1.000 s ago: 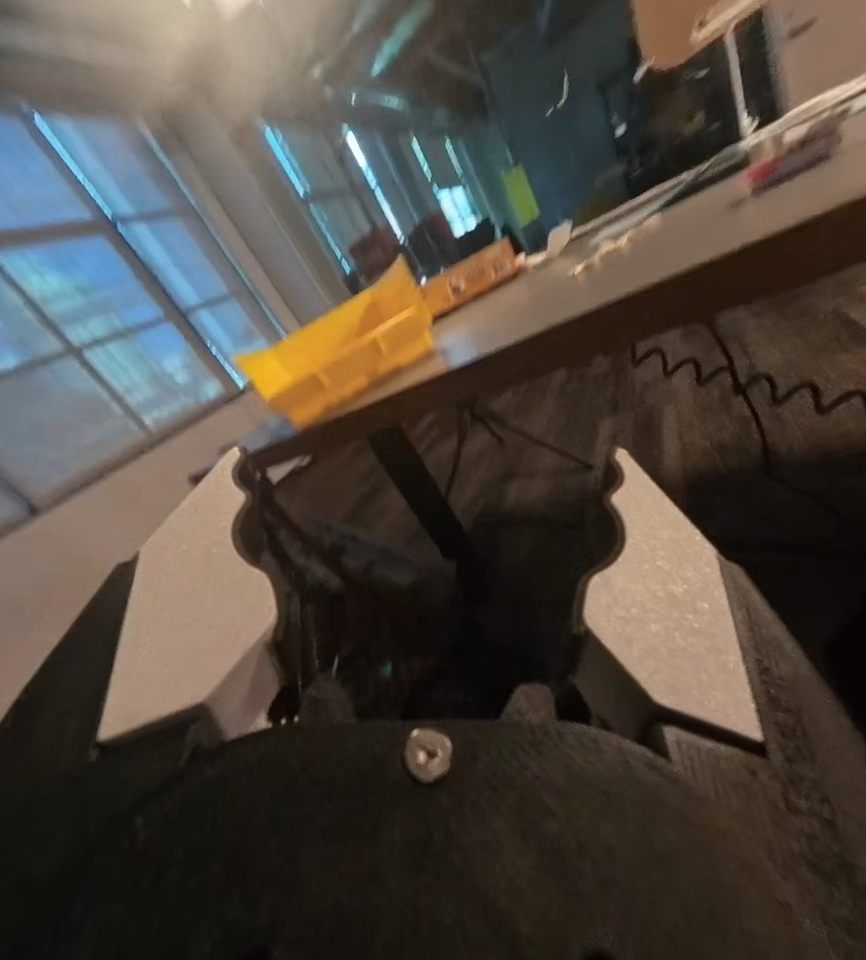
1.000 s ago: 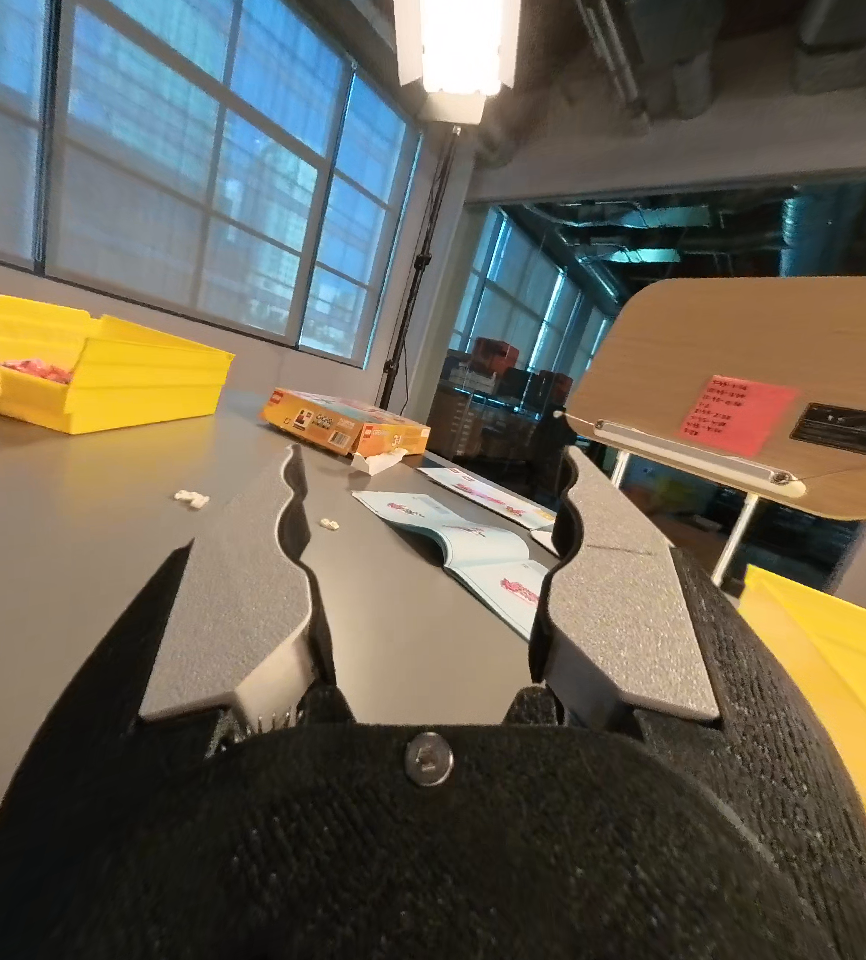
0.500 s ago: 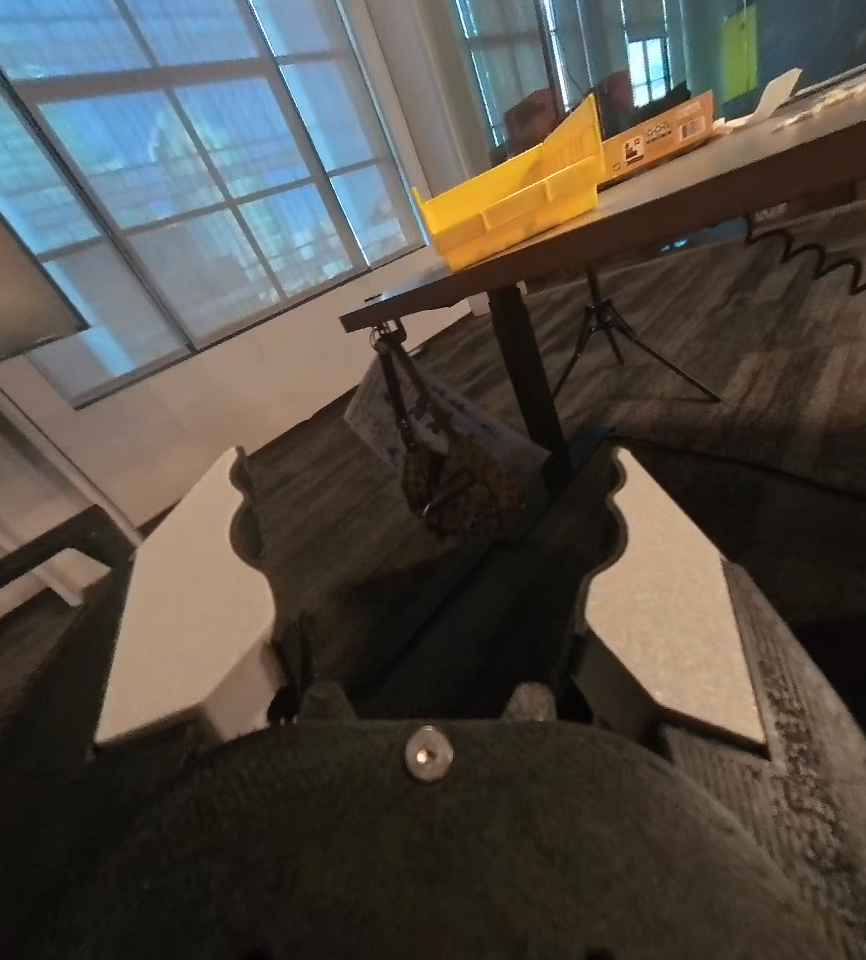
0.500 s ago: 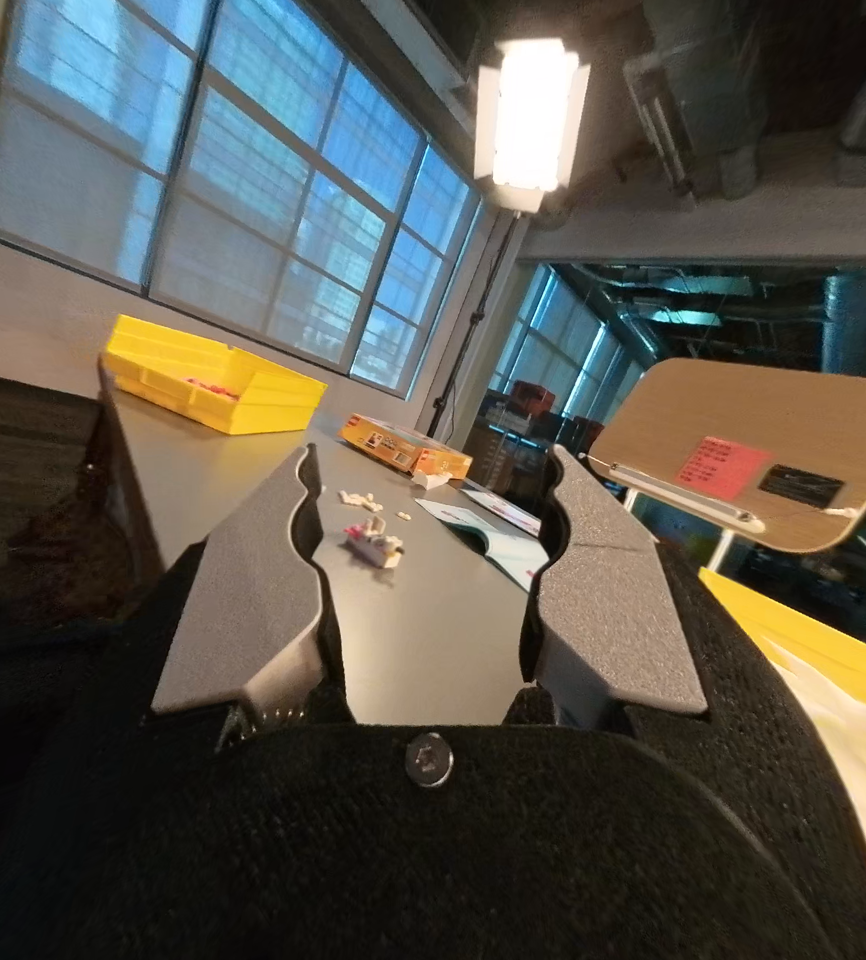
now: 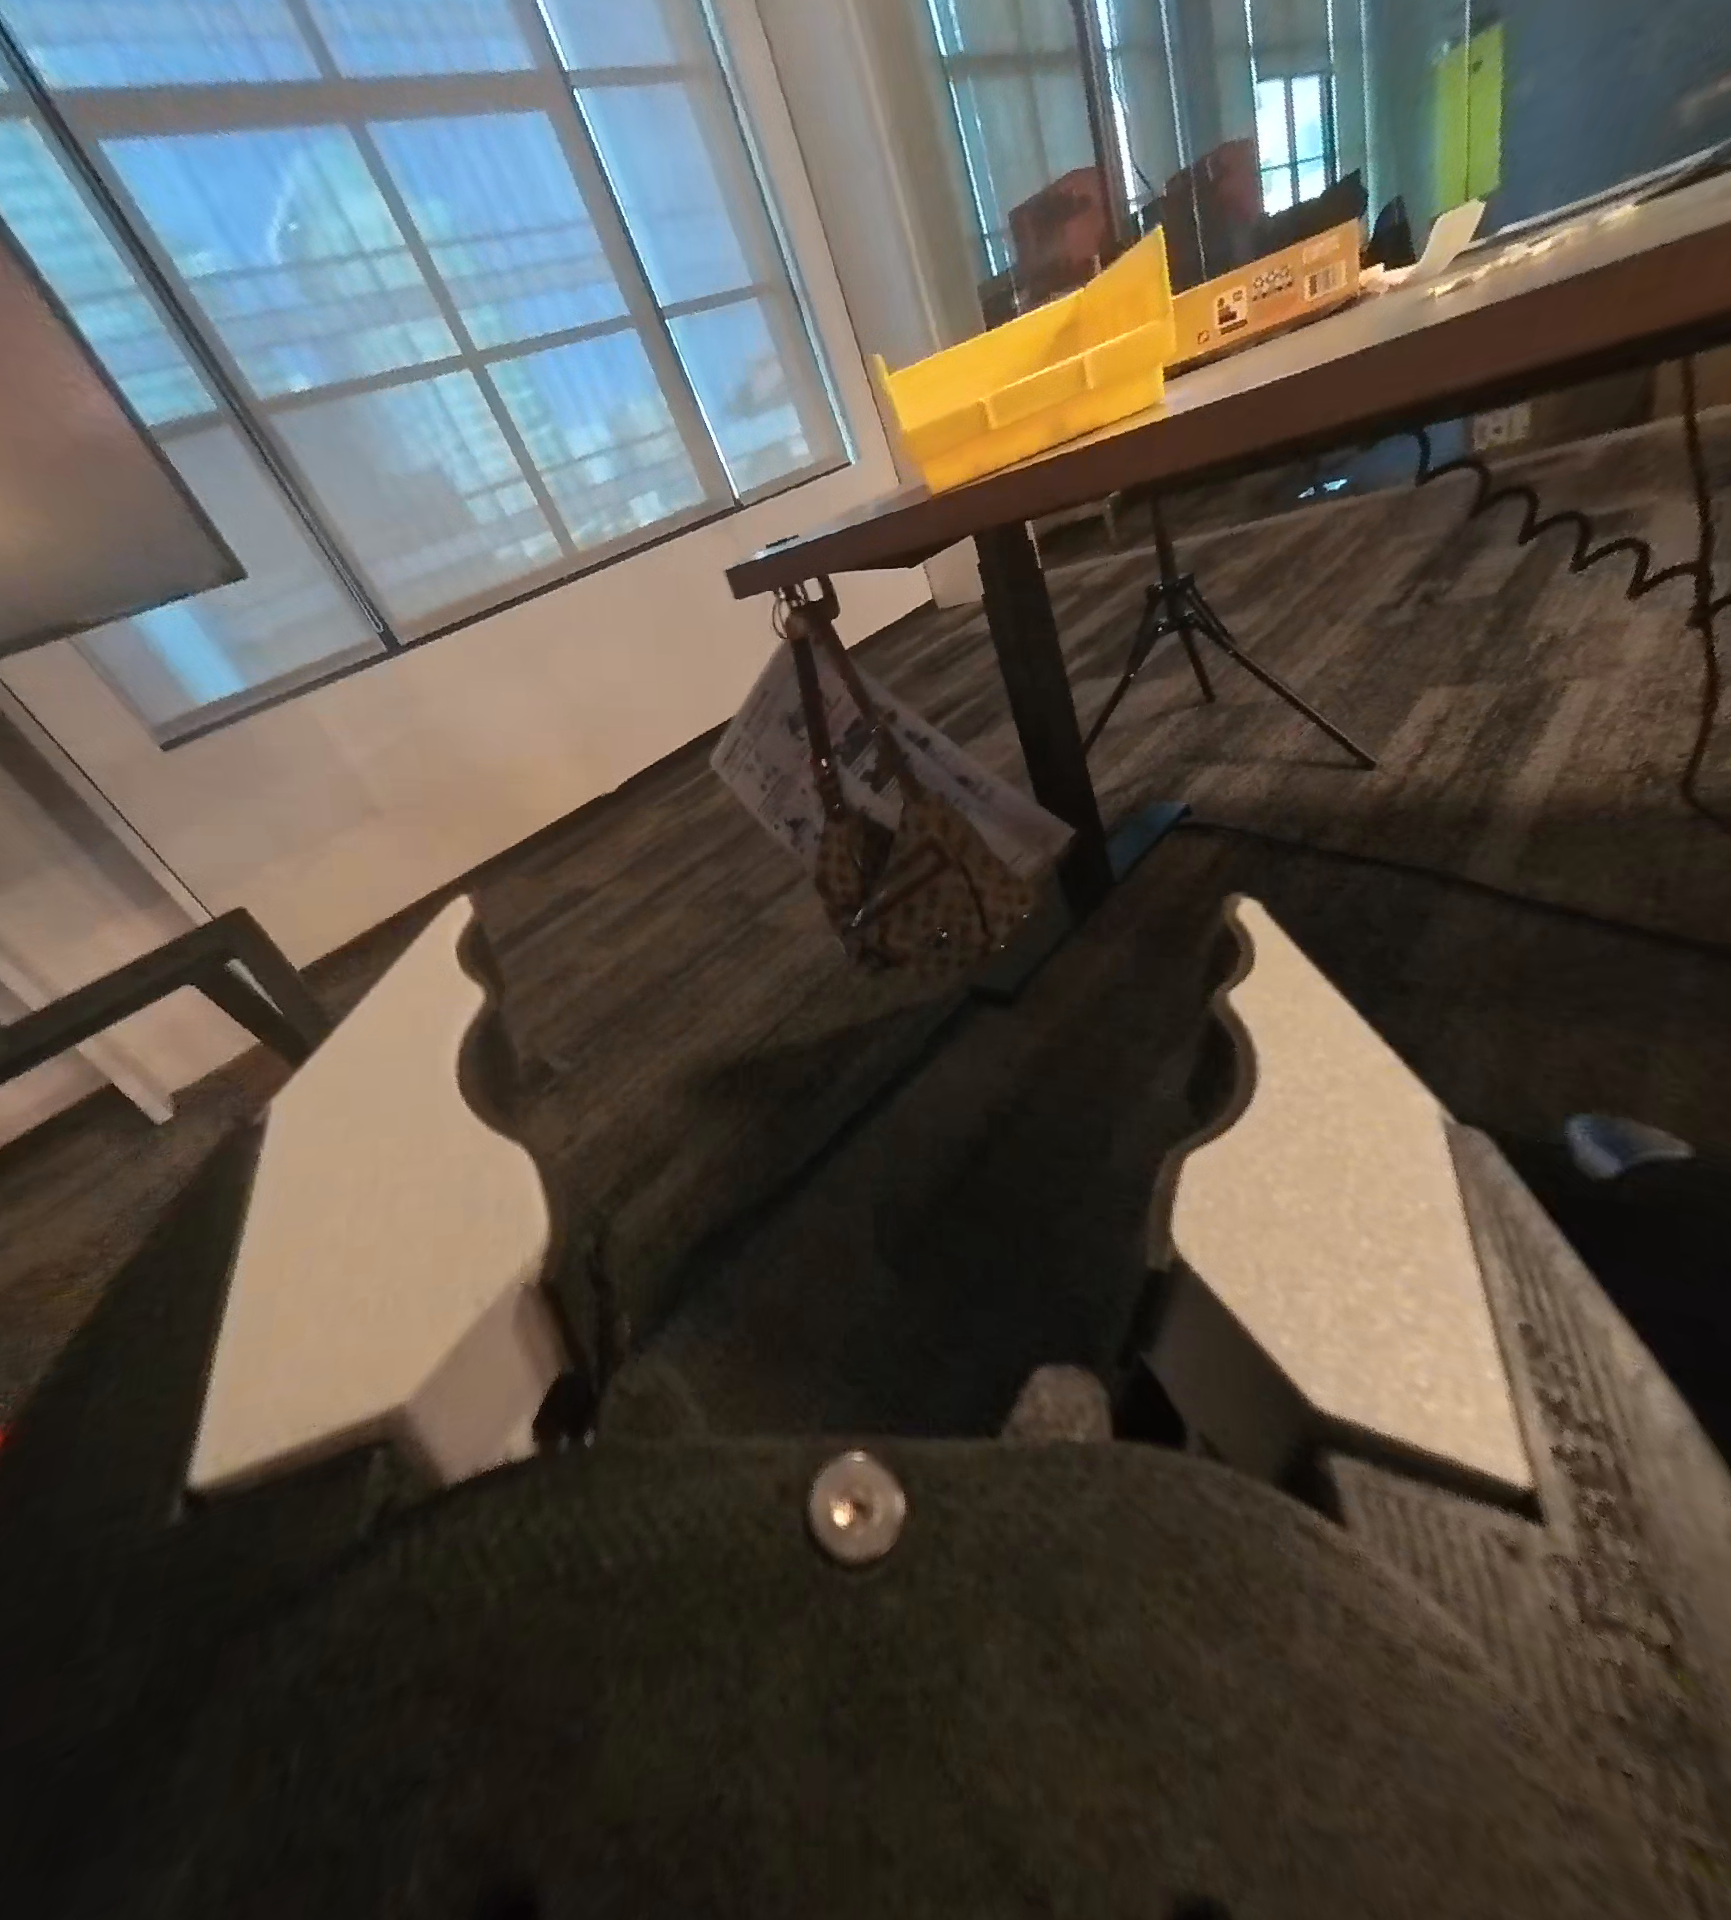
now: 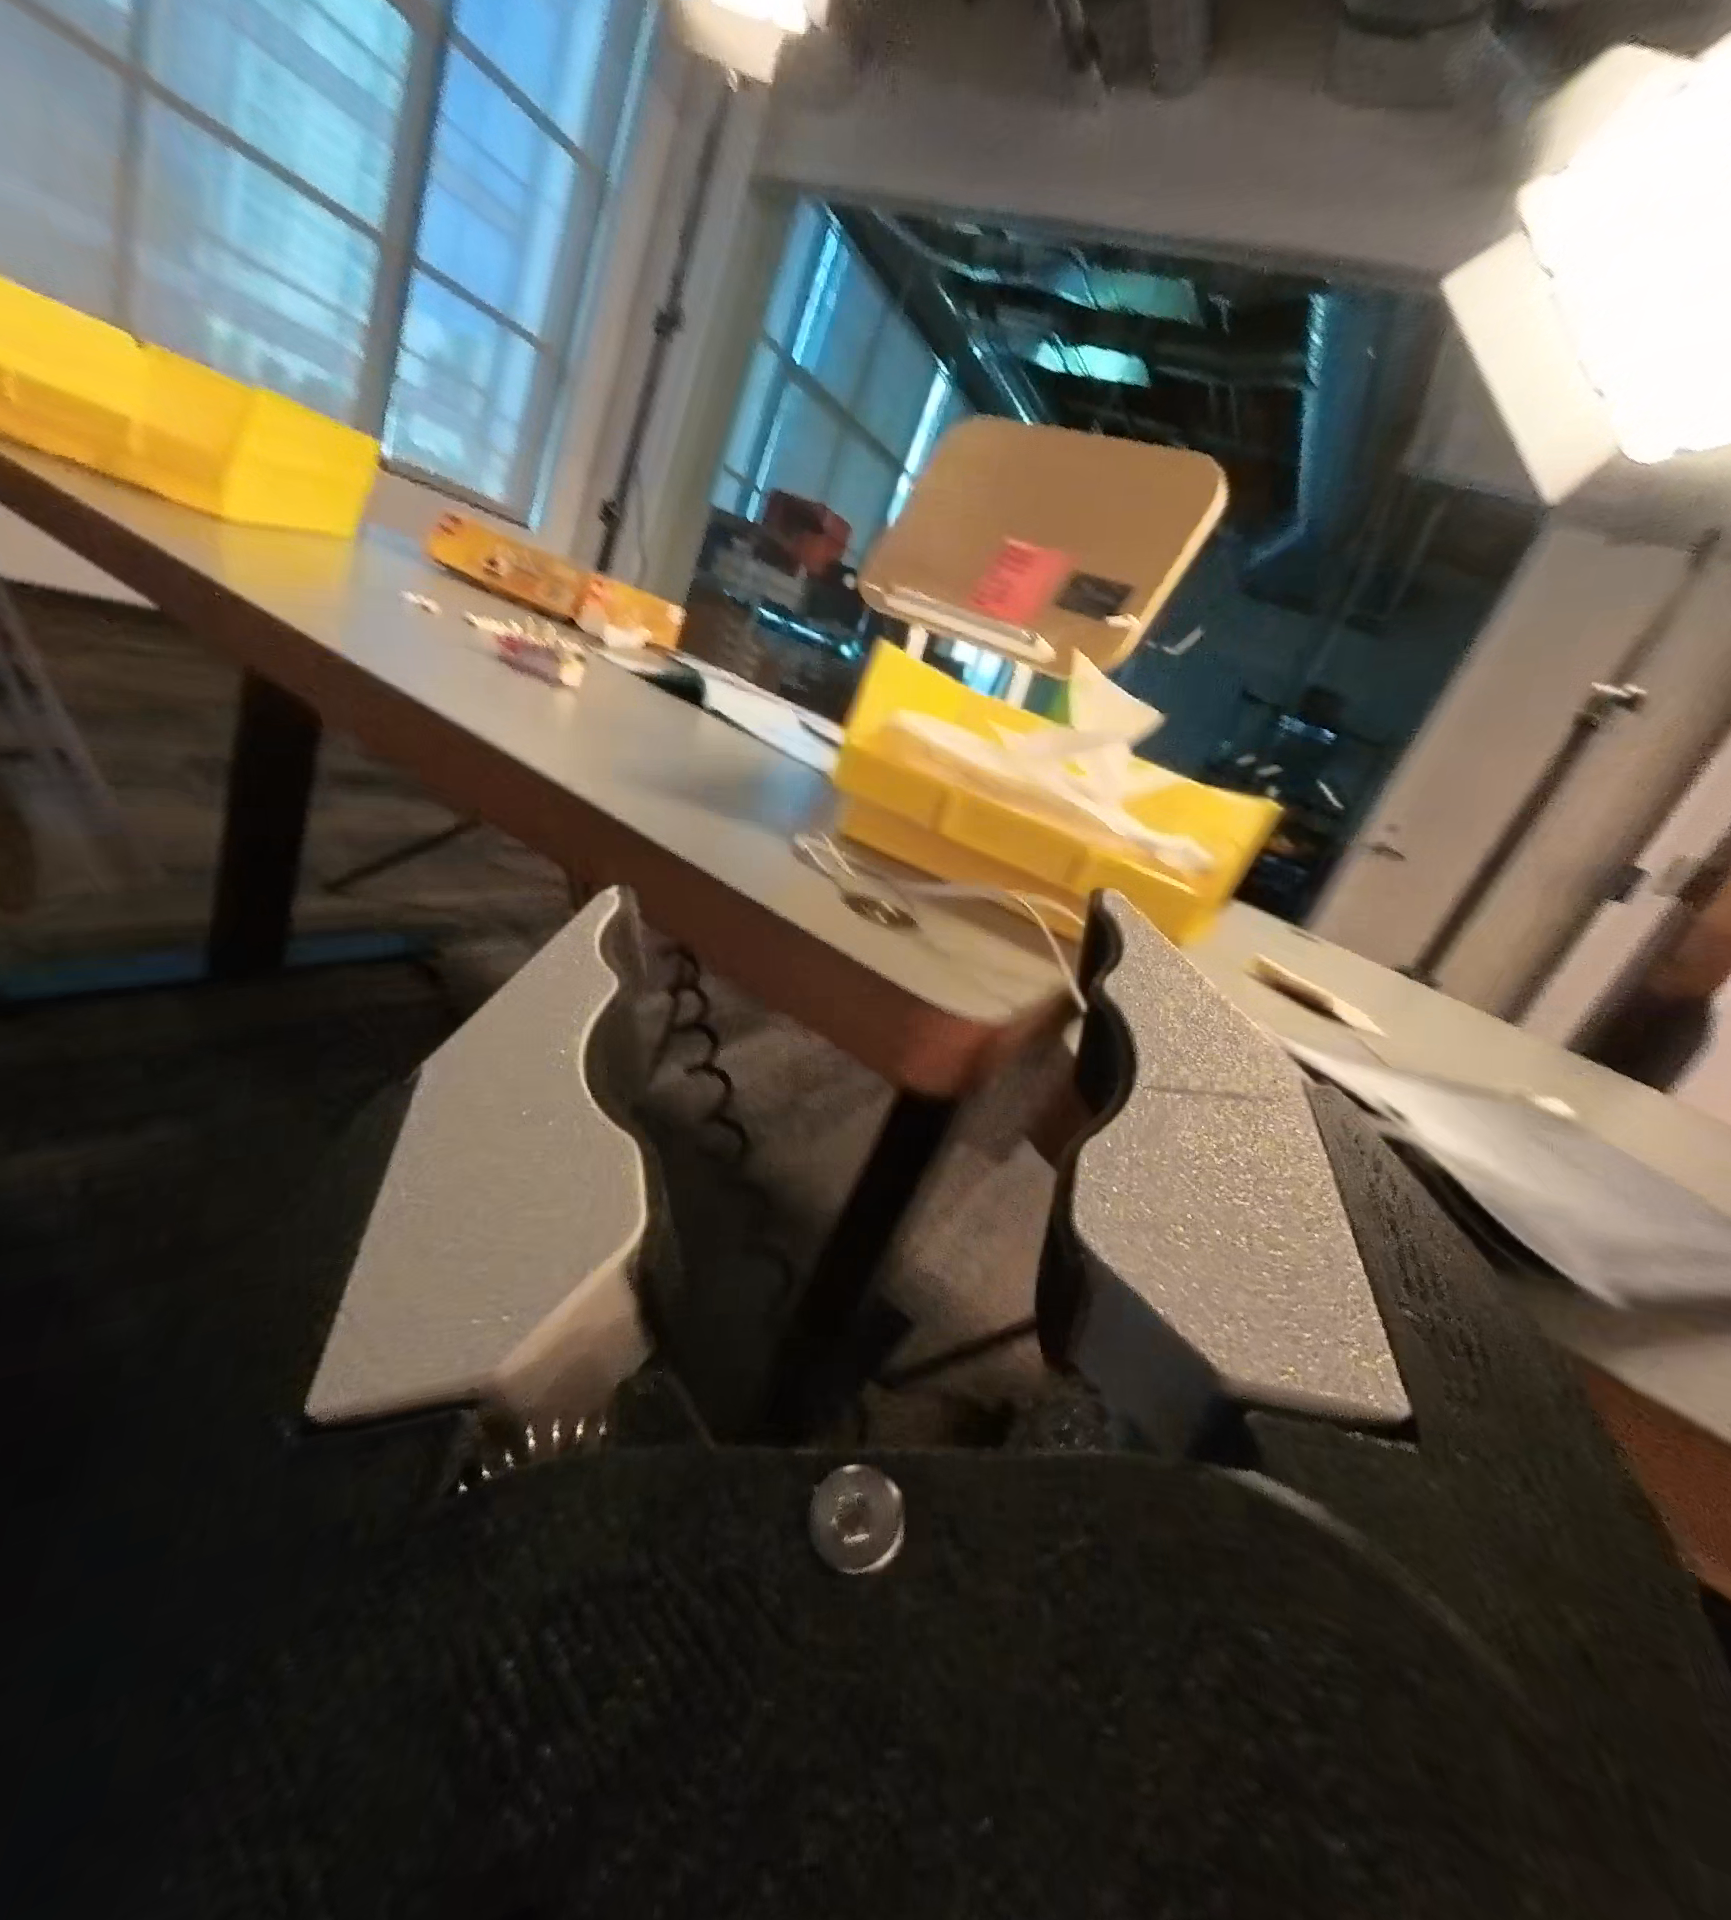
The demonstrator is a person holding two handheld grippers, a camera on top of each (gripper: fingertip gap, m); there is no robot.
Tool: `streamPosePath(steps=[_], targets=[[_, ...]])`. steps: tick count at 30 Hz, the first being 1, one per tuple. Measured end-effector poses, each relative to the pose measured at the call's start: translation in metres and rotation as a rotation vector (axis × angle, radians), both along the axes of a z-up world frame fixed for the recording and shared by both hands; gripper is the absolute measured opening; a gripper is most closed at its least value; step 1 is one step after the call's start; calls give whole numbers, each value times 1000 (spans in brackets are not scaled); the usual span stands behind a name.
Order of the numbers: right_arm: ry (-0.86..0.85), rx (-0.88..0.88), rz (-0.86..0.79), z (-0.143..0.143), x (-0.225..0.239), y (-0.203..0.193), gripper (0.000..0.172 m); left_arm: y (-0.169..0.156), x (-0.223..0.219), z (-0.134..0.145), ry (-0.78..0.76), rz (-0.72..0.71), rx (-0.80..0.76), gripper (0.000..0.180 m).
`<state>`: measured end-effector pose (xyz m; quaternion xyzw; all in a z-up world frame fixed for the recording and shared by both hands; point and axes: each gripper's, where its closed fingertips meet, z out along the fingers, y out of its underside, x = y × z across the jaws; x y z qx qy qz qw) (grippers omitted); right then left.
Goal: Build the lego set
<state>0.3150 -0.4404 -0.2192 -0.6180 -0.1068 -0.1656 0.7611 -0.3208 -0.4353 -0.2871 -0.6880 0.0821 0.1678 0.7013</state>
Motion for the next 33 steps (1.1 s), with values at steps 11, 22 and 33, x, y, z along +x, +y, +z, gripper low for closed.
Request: streamPosePath(steps=[11,22,33], targets=[[187,-93,-174,-37,82,-59,84,-19,6,-10,-68,-2,-34,133],[52,-194,45,-58,20,-91,80,-68,5,-9,-73,11,-28,131],[-48,-210,197,-66,-46,-122,79,-162,-64,-11,-120,195,-6,131]])
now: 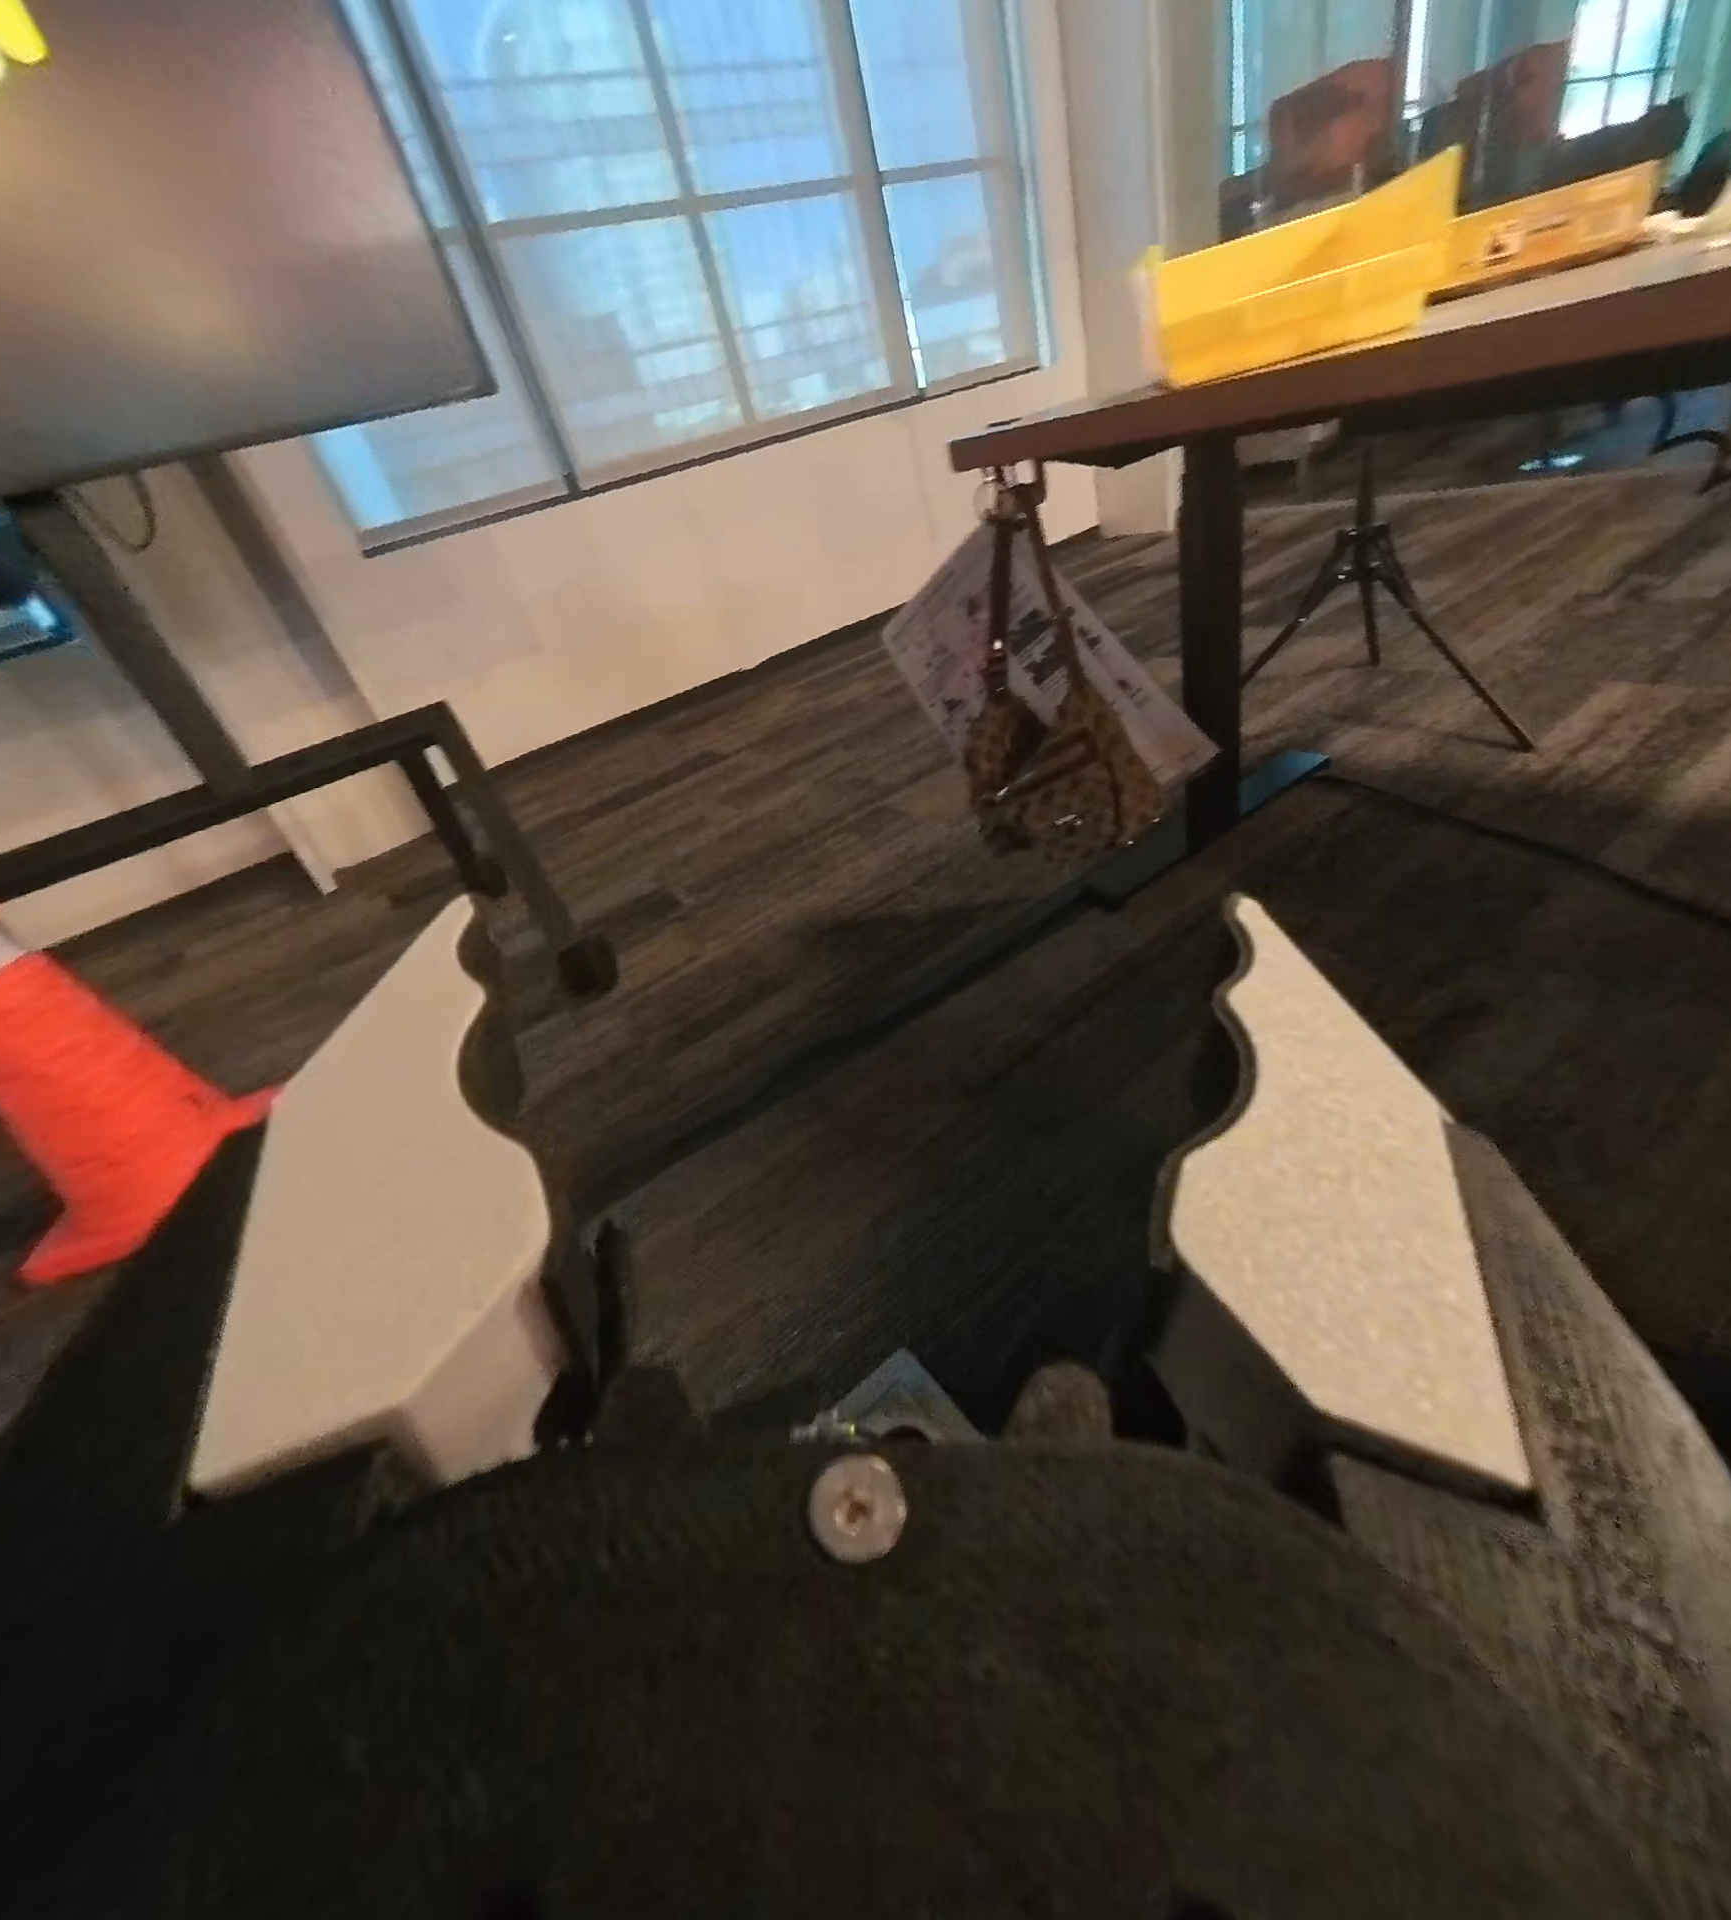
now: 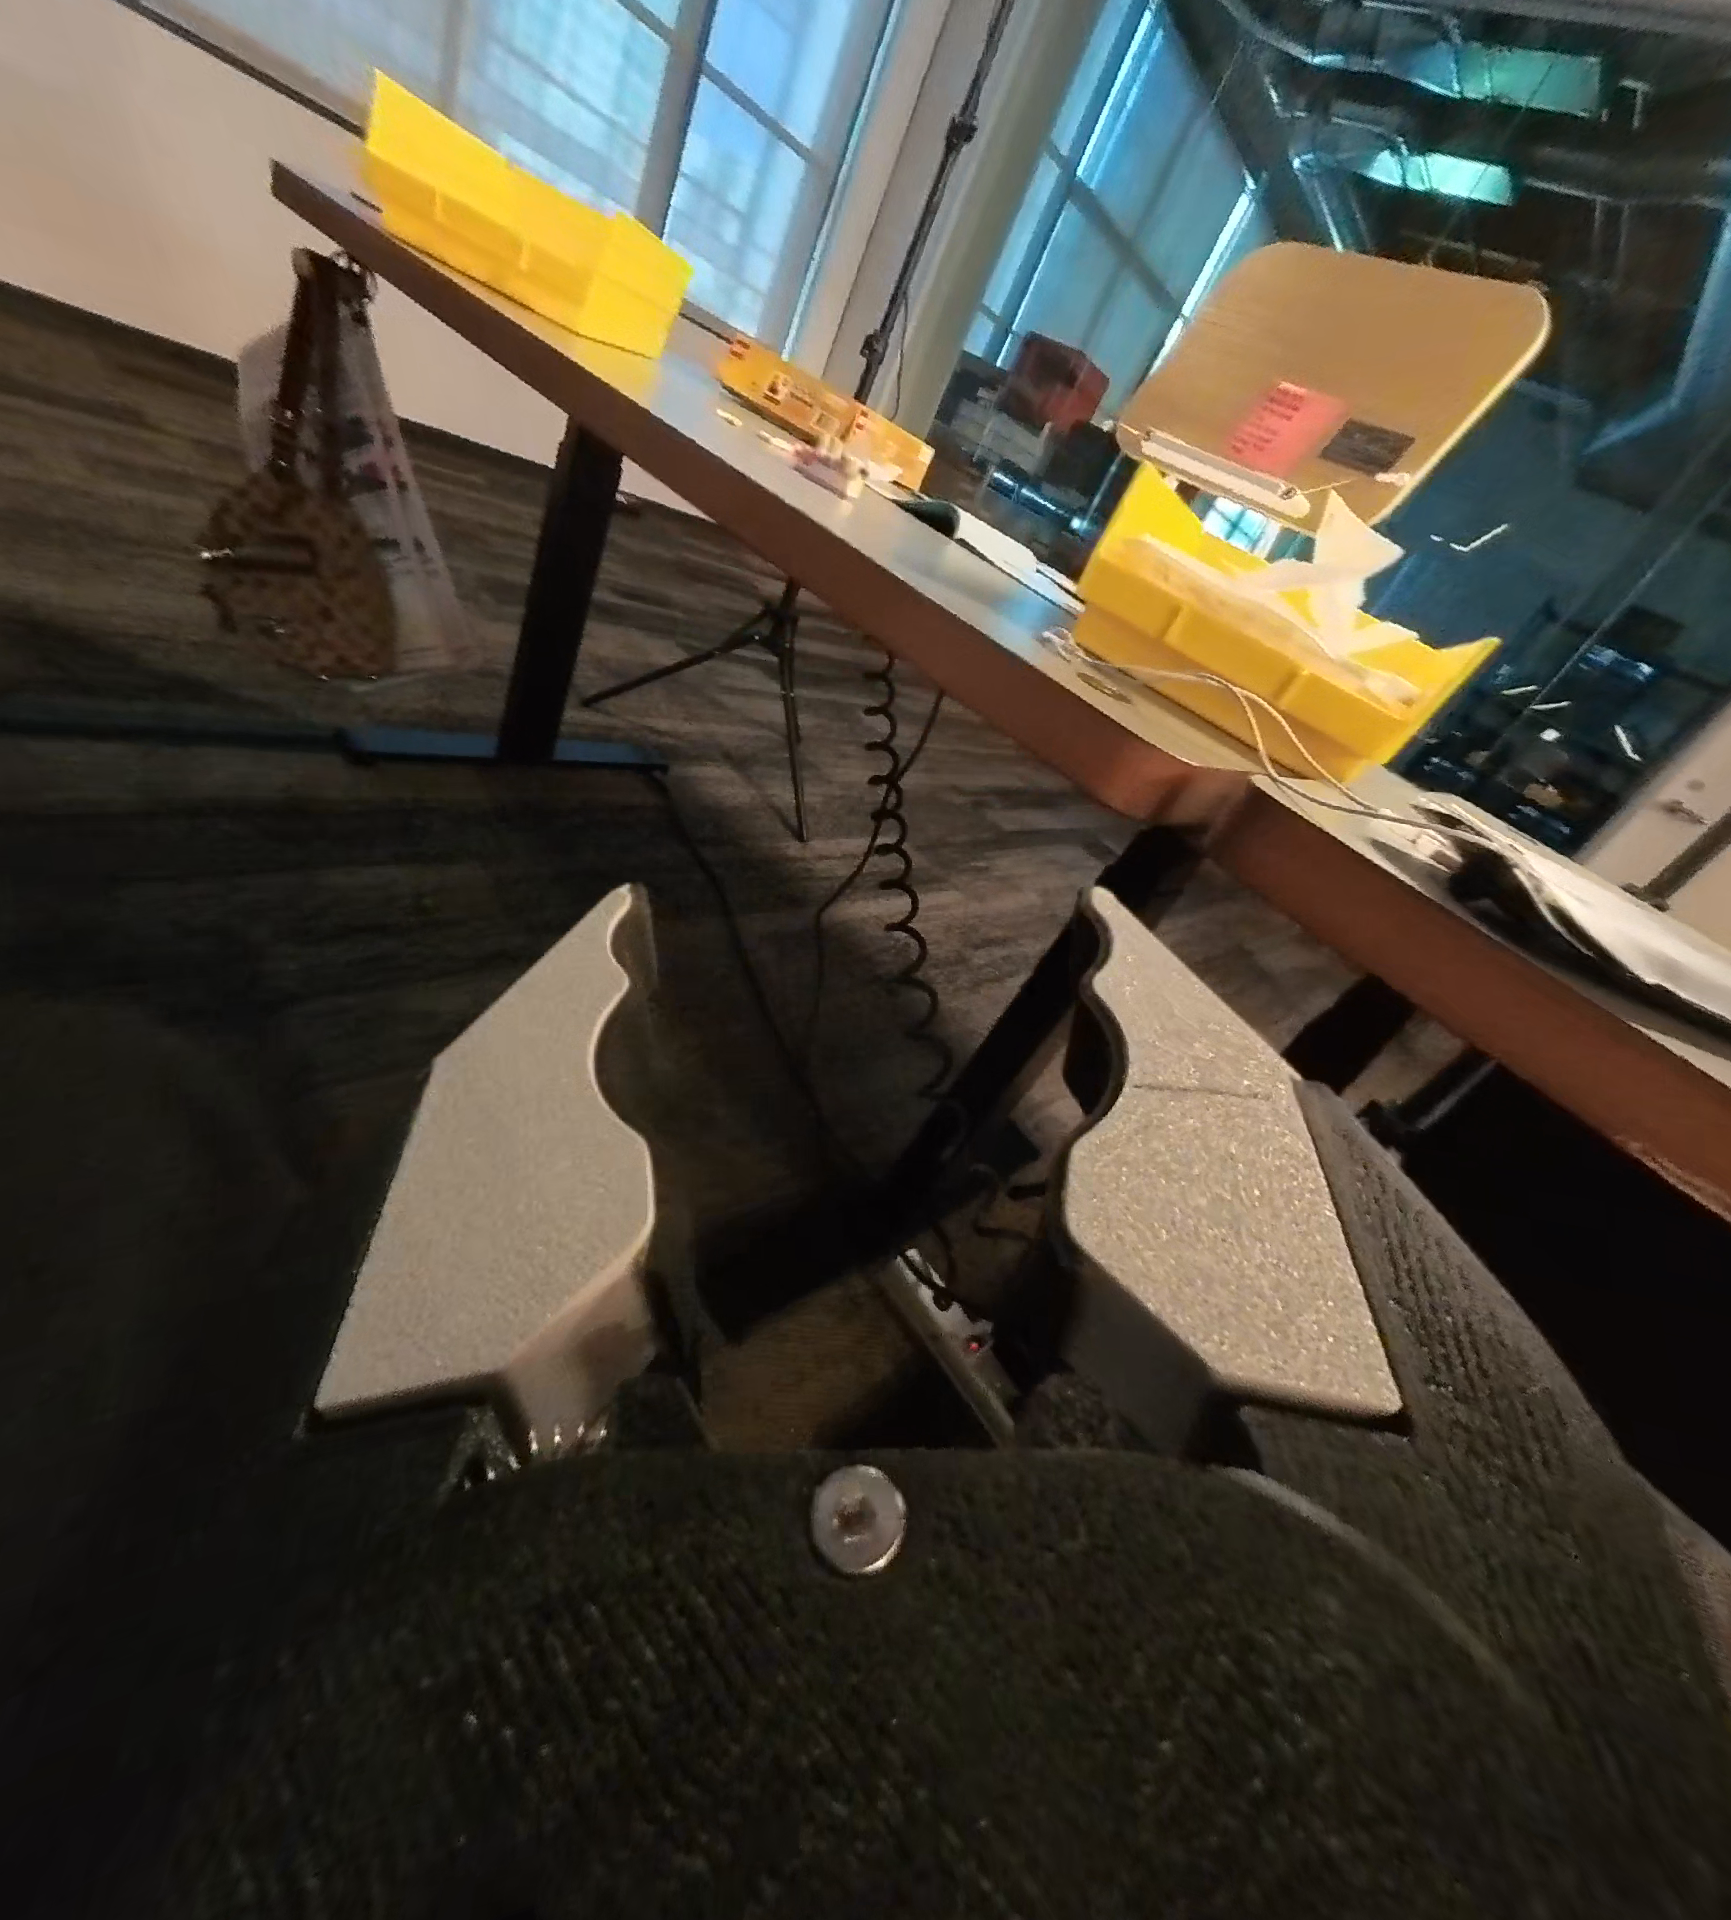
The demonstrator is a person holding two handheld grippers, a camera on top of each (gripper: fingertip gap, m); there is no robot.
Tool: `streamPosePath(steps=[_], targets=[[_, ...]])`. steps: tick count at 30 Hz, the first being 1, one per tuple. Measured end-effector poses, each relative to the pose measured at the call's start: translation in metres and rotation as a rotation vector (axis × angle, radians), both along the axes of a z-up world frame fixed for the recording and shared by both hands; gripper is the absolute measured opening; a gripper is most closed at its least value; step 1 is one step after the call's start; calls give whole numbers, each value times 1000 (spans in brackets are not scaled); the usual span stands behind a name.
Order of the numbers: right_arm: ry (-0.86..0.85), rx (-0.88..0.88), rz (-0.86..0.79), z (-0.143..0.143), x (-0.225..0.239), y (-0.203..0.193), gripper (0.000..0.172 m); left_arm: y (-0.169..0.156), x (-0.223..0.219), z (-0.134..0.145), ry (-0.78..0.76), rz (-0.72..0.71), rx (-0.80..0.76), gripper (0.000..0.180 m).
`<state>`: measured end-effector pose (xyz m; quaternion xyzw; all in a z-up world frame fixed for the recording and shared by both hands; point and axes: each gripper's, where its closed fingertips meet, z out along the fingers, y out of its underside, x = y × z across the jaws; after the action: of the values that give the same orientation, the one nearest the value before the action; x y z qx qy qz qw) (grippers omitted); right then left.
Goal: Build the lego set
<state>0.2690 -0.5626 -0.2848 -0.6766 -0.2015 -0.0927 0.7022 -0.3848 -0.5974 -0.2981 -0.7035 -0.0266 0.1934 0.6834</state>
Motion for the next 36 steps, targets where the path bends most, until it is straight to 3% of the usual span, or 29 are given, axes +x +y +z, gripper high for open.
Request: streamPosePath(steps=[12,16,21,26,31,32,34,36], targets=[[80,-43,116,-15,-65,-4,79,-129,-69,-21,-18,176,-64,131],[93,-46,151,-15,-84,-8,79,-157,-84,-44,7,203,-160,130],[49,-45,202,-17,-105,-12,79,-179,-92,-41,8,224,-148,130],[14,-48,195,-20,-103,-12,74,-175,-91,-24,-74,217,-47,127],[-5,-81,141,-29,-86,-13,69,-163,-80,-22,-79,169,-48,100],[-32,-85,107,-30,-79,-14,61,-161,-79,-22,-74,164,-51,90],[-156,-116,-22,-36,-55,-15,5,-155,-72,-24,-69,129,-76,50],[-254,-178,-124,-48,-36,-14,0,-150,-68,-31,-63,123,-116,26]])
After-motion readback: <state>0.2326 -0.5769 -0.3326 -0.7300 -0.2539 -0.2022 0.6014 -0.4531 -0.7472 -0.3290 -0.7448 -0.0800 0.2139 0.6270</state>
